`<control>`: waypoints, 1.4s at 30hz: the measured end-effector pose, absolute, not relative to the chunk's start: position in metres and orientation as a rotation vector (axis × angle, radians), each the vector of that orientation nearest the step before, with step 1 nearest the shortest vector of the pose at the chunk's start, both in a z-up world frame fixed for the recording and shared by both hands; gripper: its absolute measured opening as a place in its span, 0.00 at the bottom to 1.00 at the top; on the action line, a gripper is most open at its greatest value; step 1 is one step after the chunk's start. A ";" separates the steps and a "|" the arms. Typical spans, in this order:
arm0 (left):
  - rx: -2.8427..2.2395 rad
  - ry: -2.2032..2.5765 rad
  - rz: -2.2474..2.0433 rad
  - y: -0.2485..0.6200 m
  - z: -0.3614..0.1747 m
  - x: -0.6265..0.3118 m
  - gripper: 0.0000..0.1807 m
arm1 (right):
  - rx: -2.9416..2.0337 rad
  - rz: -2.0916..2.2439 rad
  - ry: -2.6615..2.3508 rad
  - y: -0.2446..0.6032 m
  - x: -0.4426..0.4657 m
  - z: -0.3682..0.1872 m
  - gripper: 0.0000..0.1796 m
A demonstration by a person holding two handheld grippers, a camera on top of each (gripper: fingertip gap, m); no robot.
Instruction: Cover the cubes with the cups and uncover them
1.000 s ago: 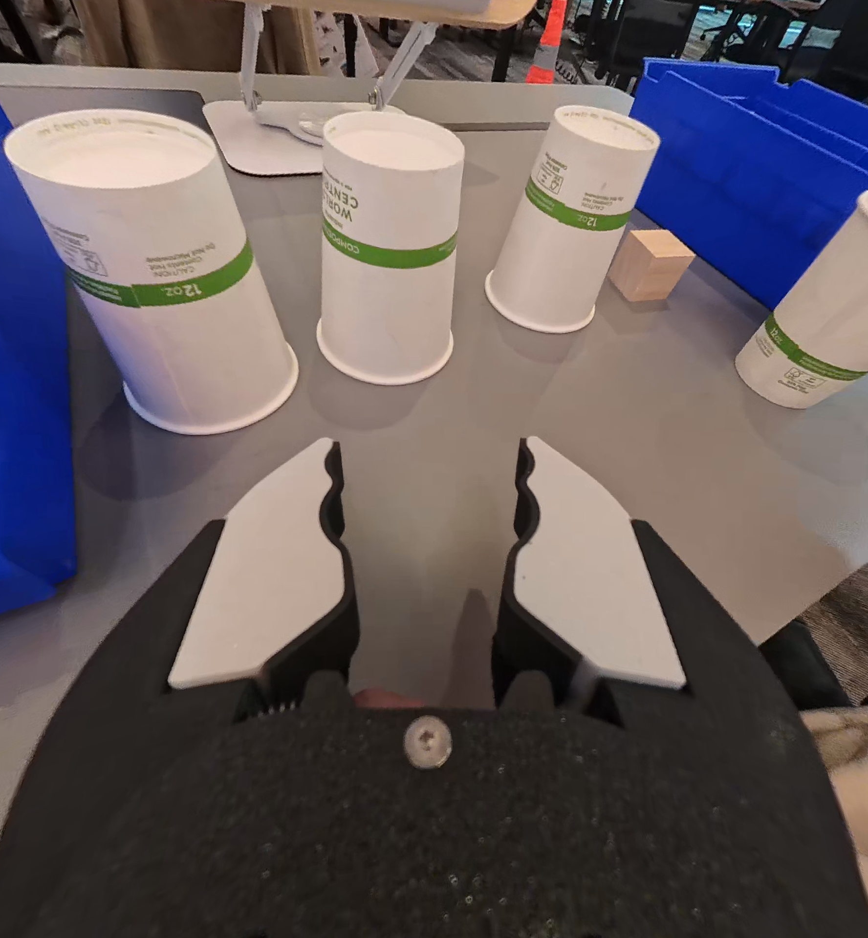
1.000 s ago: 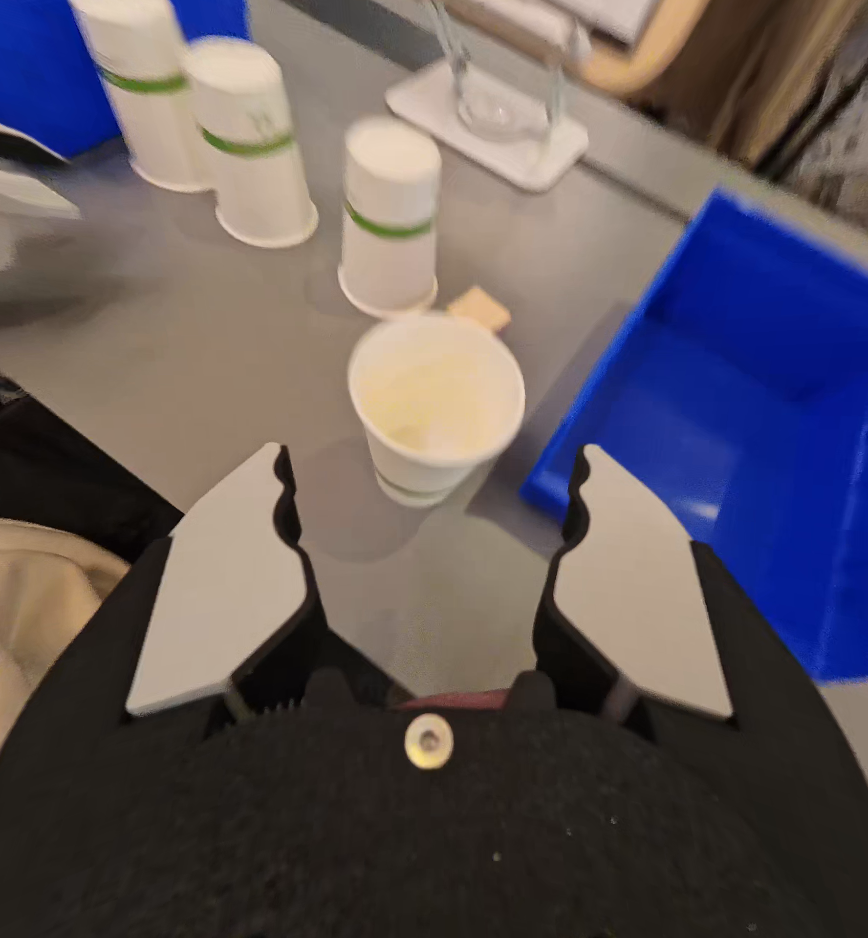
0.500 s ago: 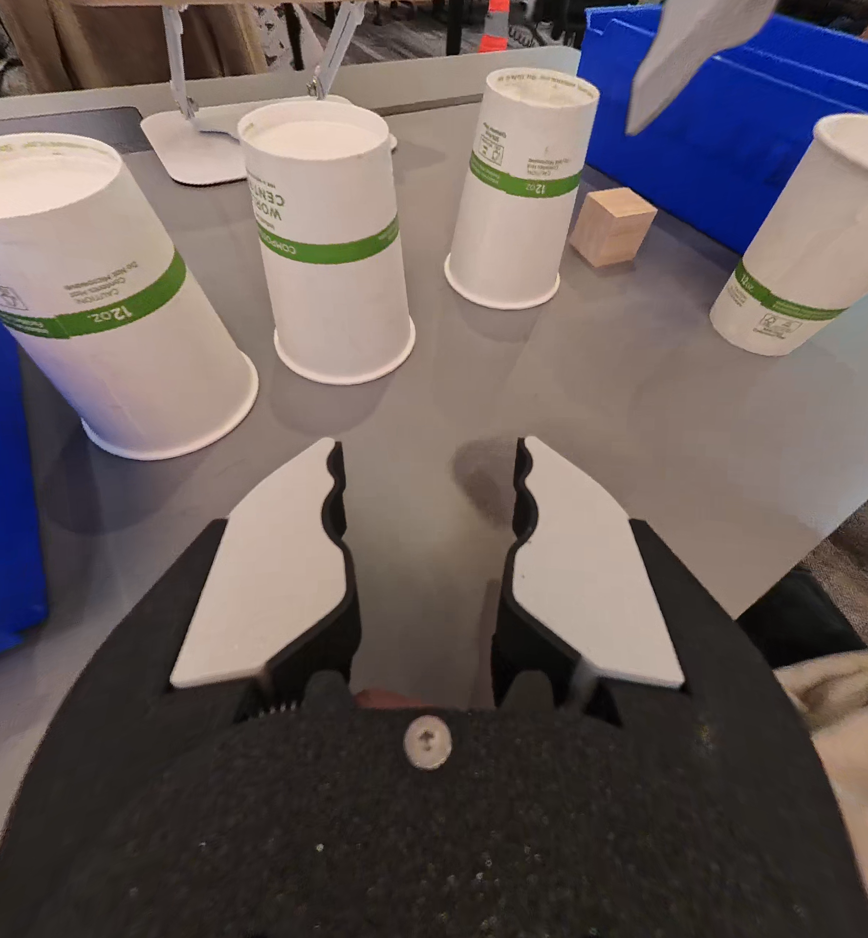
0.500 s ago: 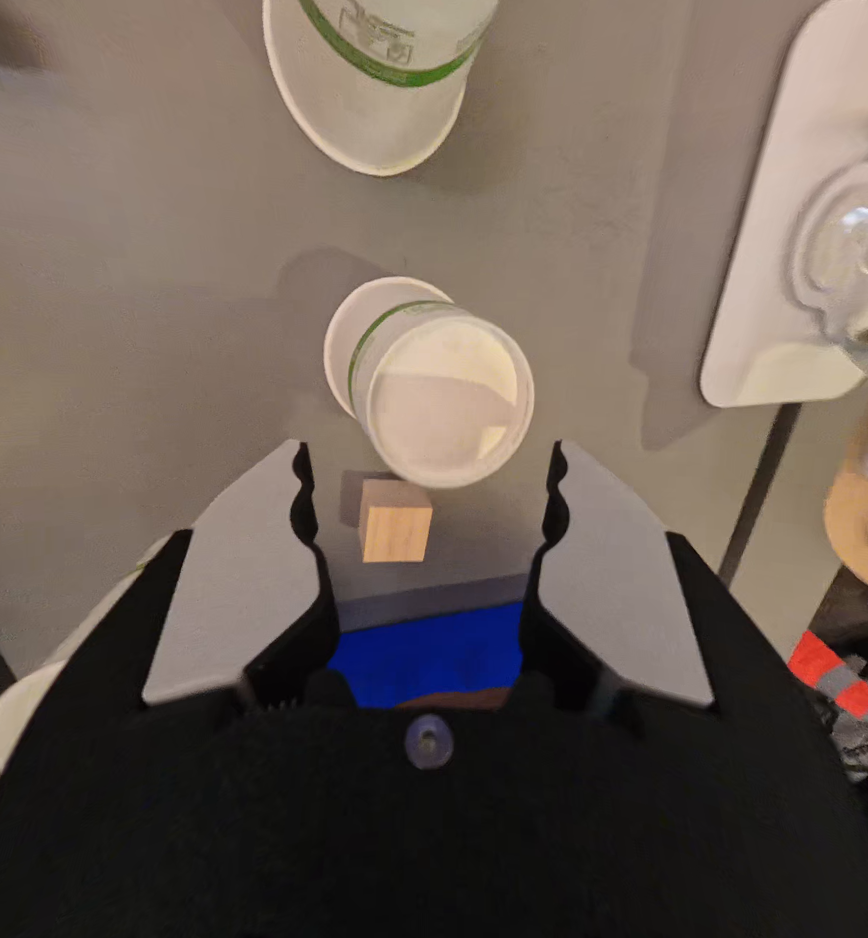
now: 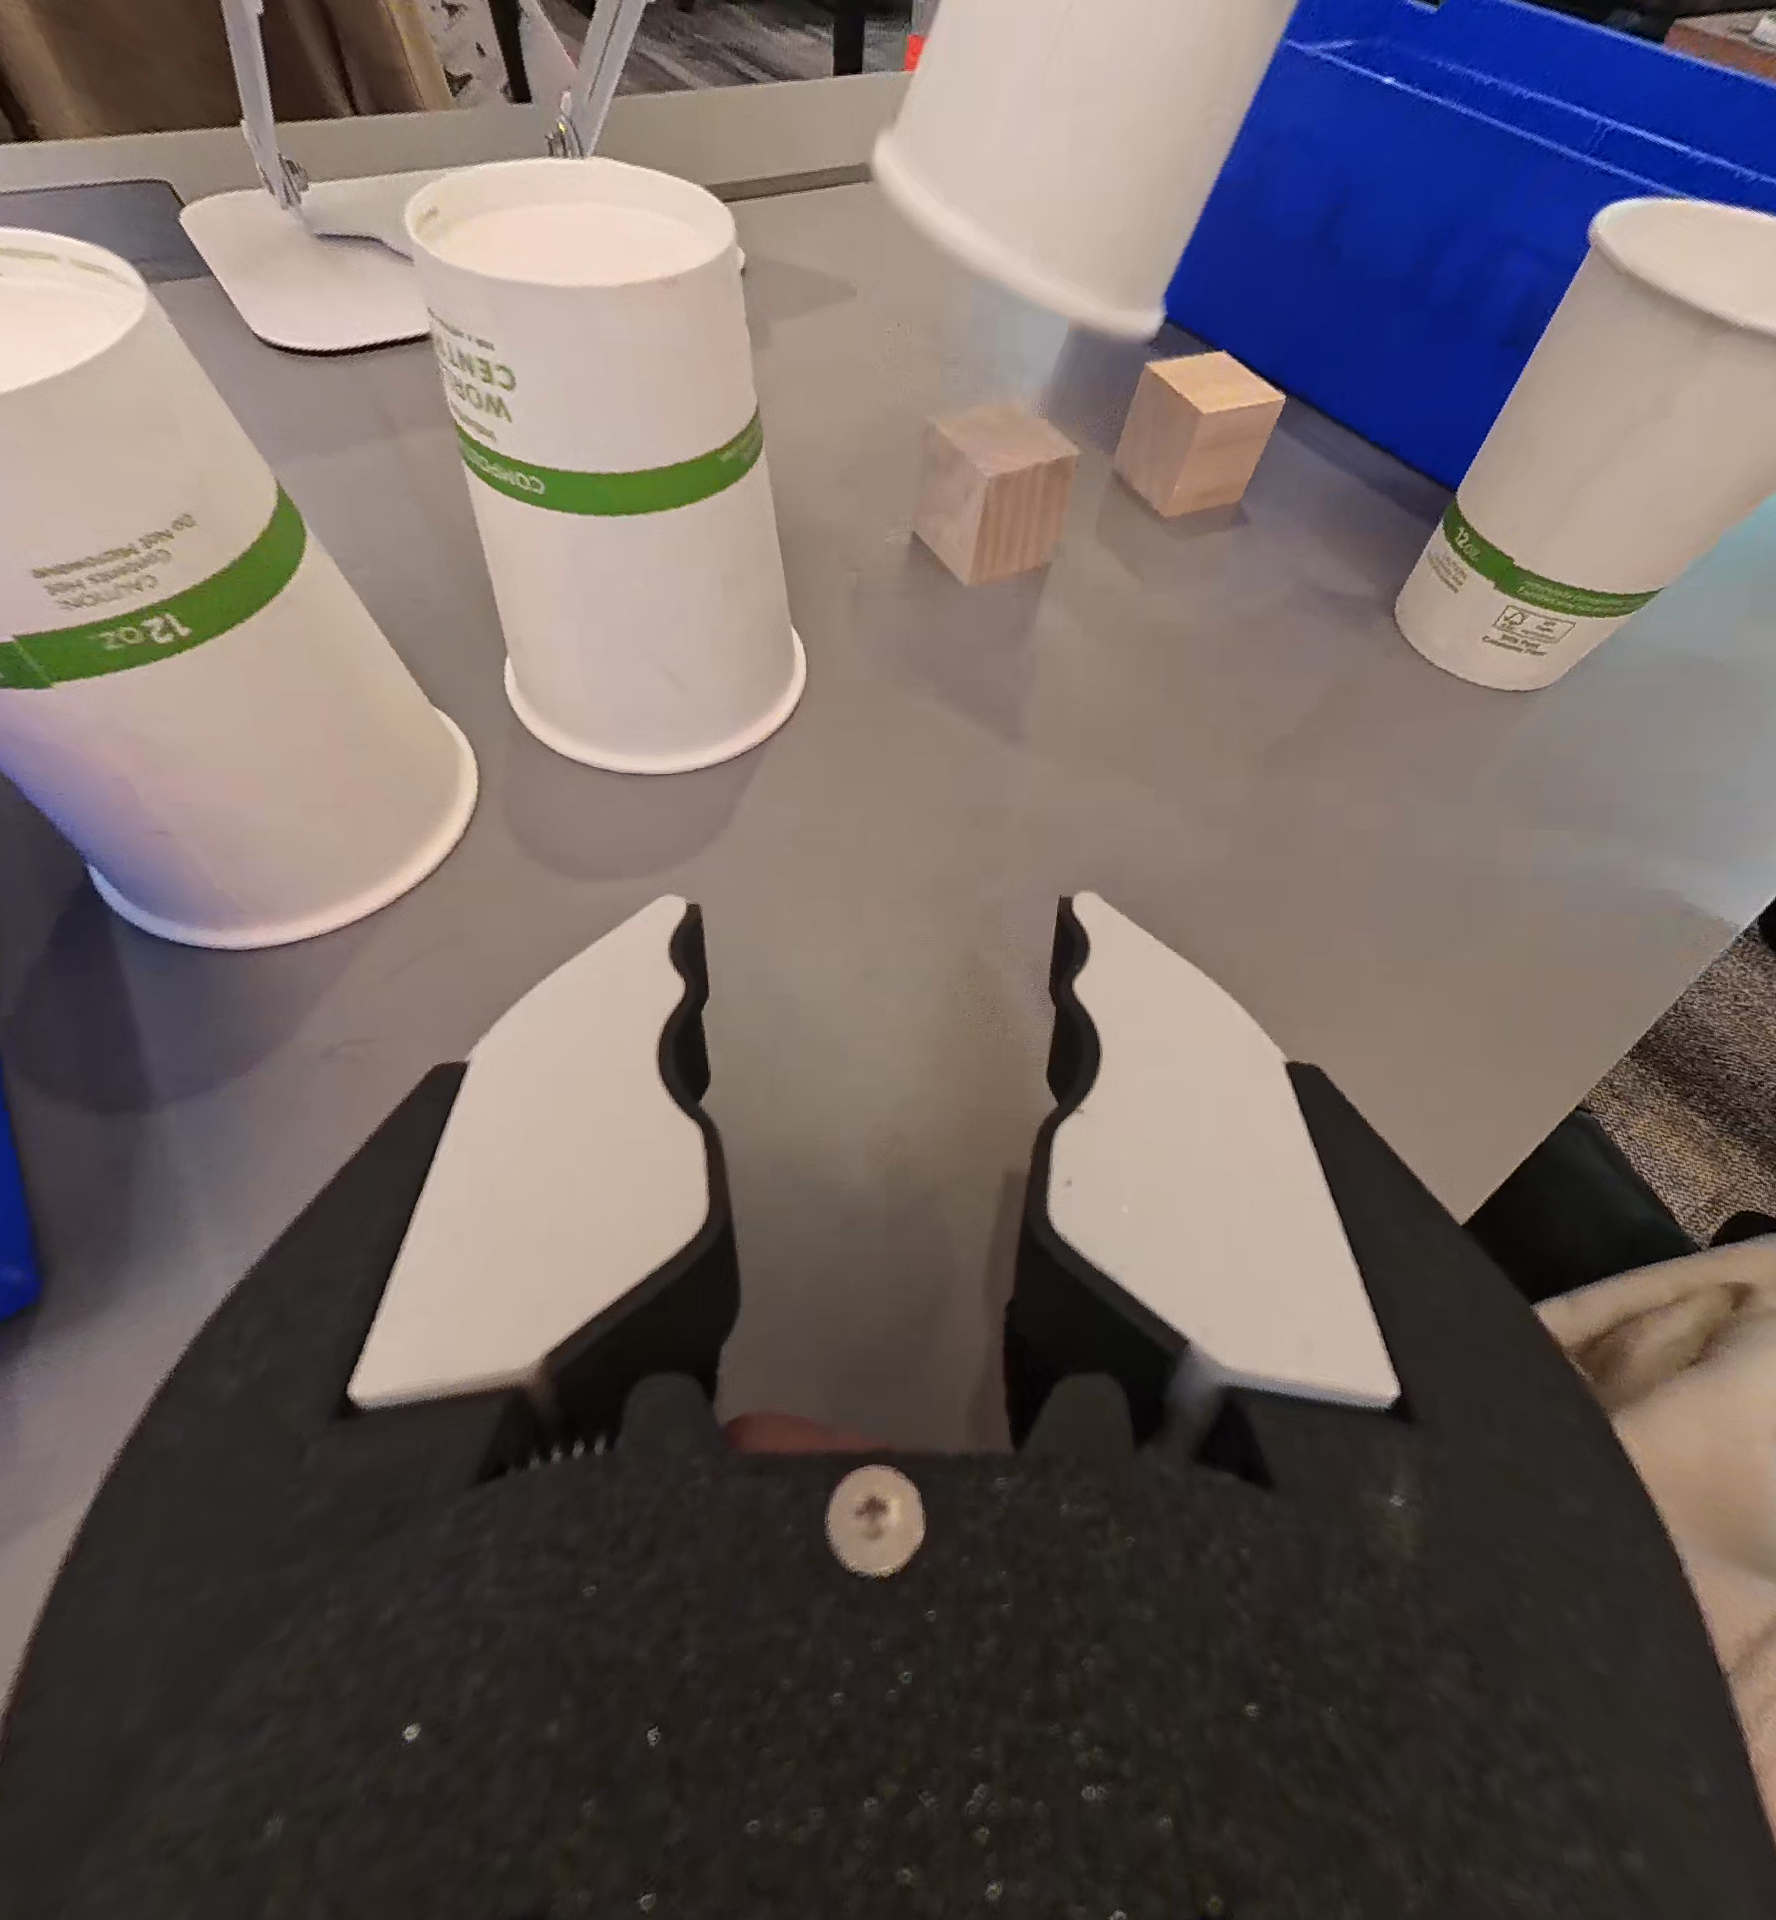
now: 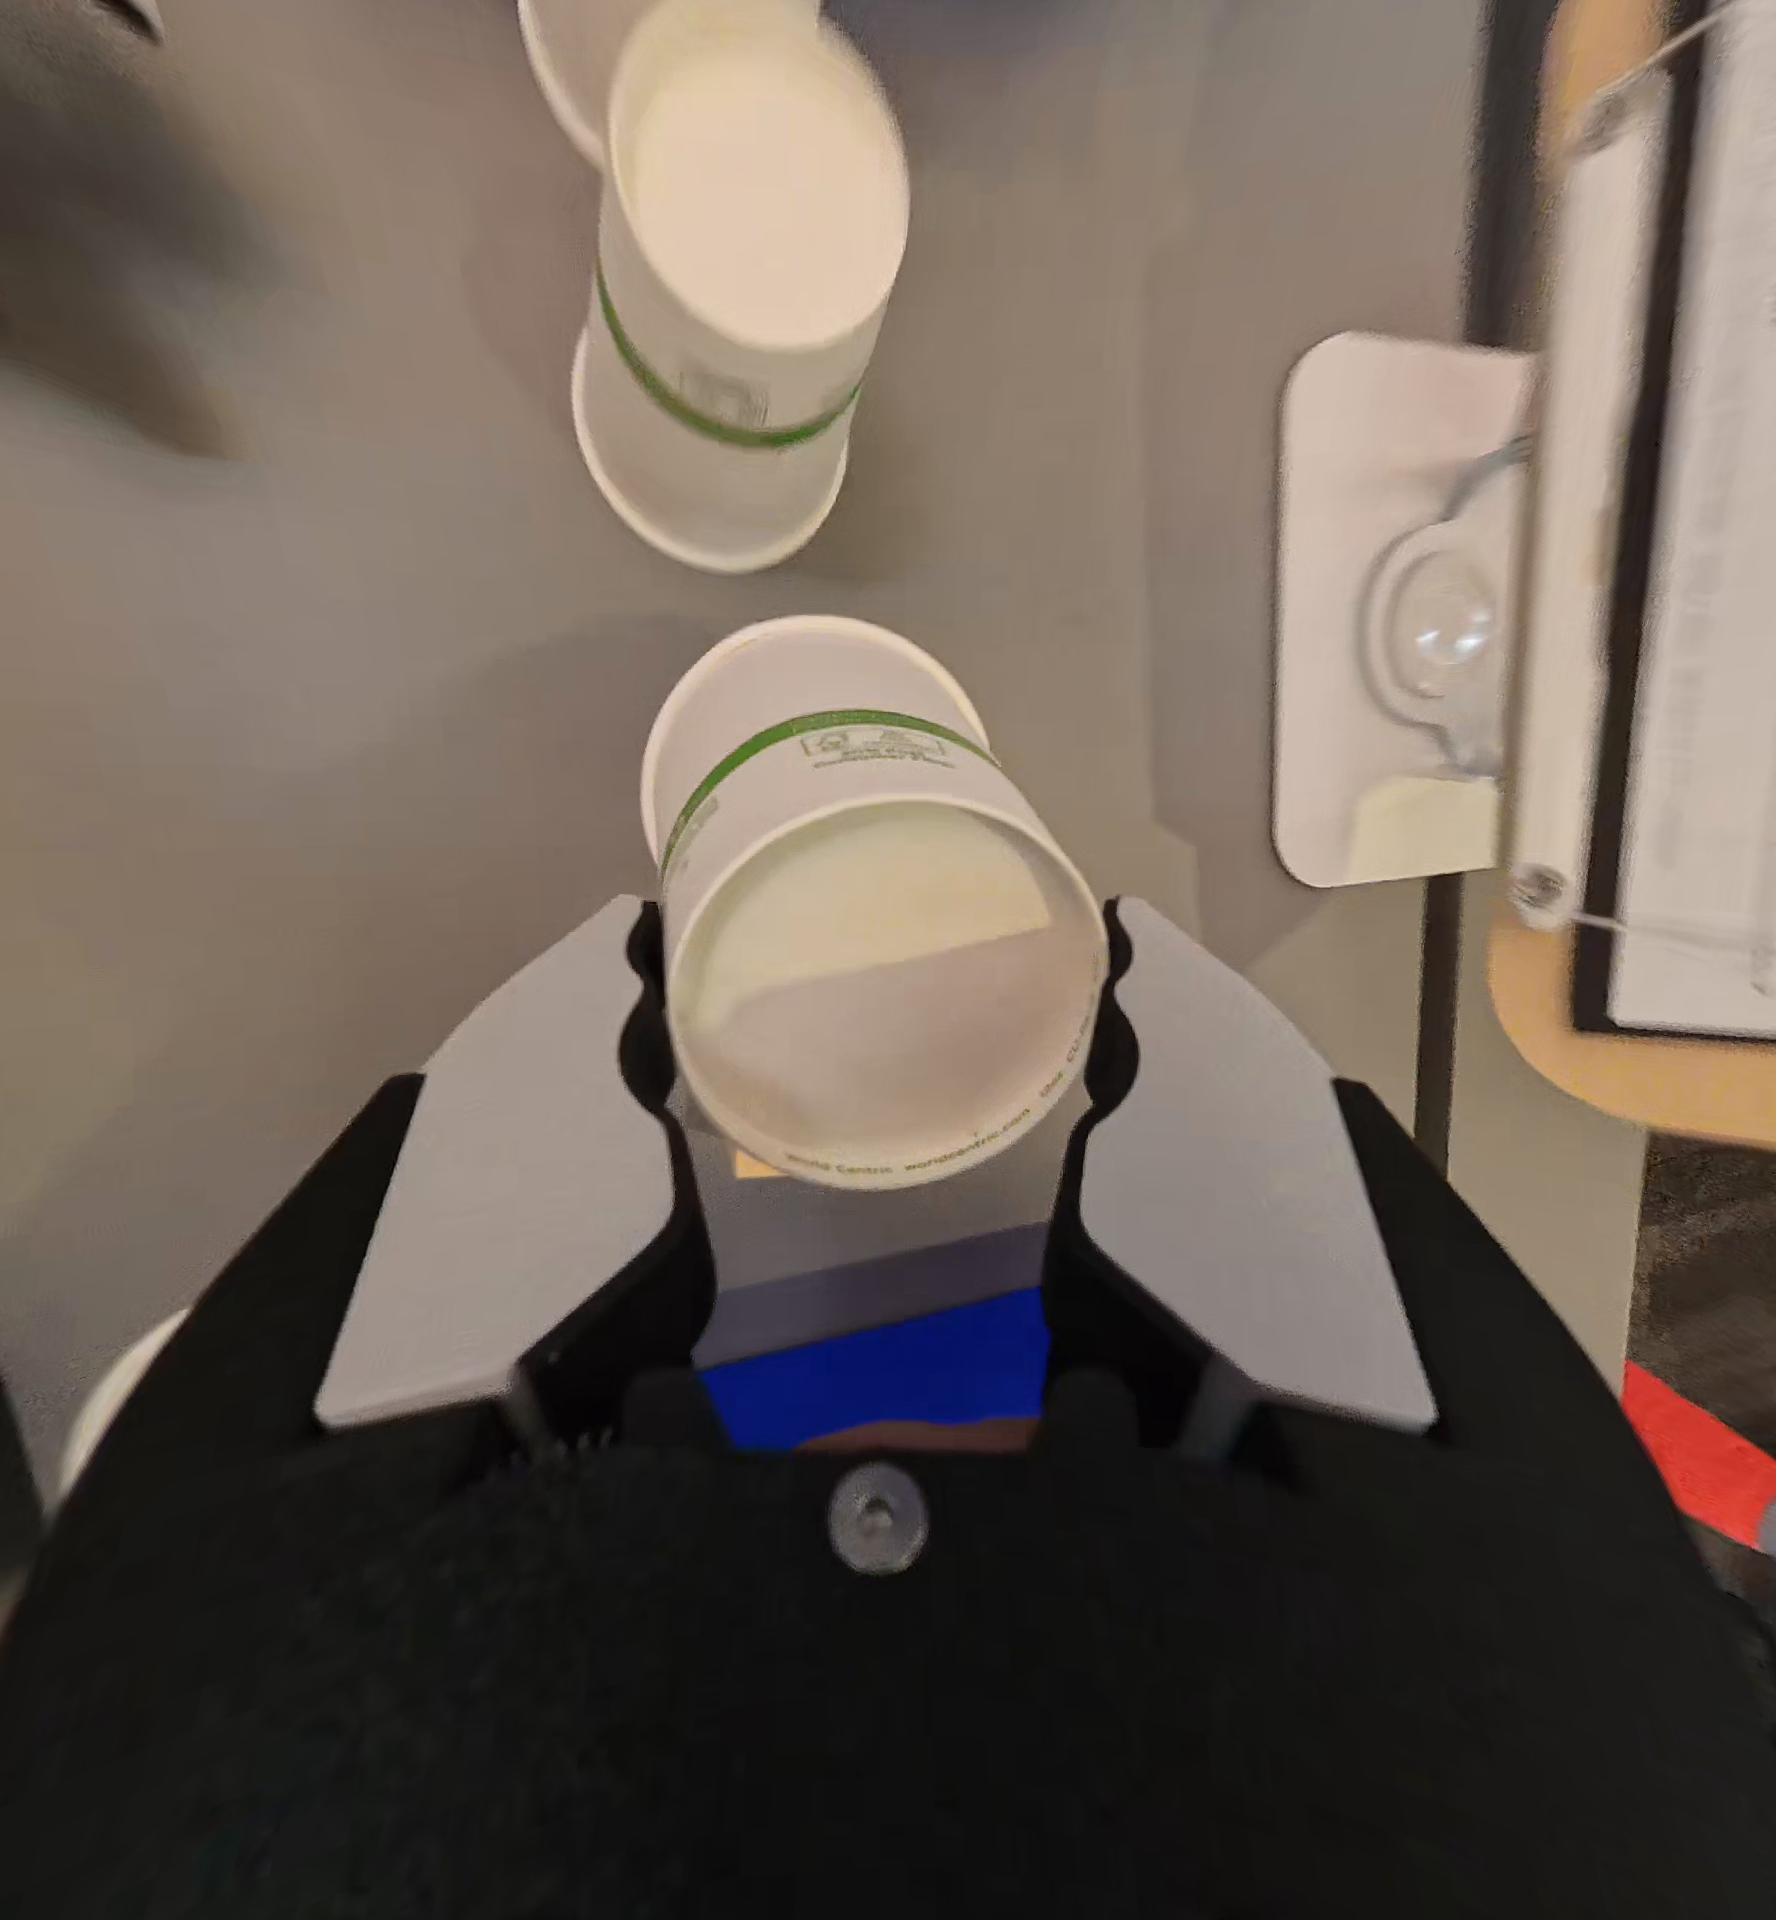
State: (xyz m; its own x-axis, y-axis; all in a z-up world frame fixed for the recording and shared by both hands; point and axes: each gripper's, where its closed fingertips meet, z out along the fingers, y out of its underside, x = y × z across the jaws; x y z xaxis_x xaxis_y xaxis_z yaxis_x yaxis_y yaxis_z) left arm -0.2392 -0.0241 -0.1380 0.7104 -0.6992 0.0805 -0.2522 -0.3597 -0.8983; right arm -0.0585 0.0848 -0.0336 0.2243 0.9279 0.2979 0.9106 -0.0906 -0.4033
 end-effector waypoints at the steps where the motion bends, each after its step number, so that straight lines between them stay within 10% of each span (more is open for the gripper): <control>1: -1.924 0.740 -0.571 -0.023 -0.137 -0.240 0.35 | -1.978 0.079 -1.609 0.078 -0.055 -0.017 0.44; 23: -1.154 1.157 -1.226 -0.063 0.032 -0.177 0.27 | -1.585 1.360 -0.589 -0.032 -0.134 0.041 0.43; 26: -1.148 1.208 -1.177 -0.066 0.029 -0.172 0.21 | -1.586 1.374 -0.593 -0.034 -0.140 0.033 0.44; 28: -1.120 1.266 -1.192 -0.074 0.025 -0.172 0.00 | -1.593 1.395 -0.586 -0.035 -0.141 0.028 0.43; 42: -1.197 1.428 -1.193 -0.071 0.009 -0.216 0.00 | -1.771 0.954 -0.939 -0.053 -0.090 -0.009 0.51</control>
State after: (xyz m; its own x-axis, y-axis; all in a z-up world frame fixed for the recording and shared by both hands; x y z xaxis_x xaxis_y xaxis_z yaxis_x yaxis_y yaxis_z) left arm -0.2159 -0.0713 0.0093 -0.1309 -0.9901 -0.0507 -0.1262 0.0674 -0.9897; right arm -0.0897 -0.0534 -0.0091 0.4168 0.8836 -0.2135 0.1991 -0.3179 -0.9270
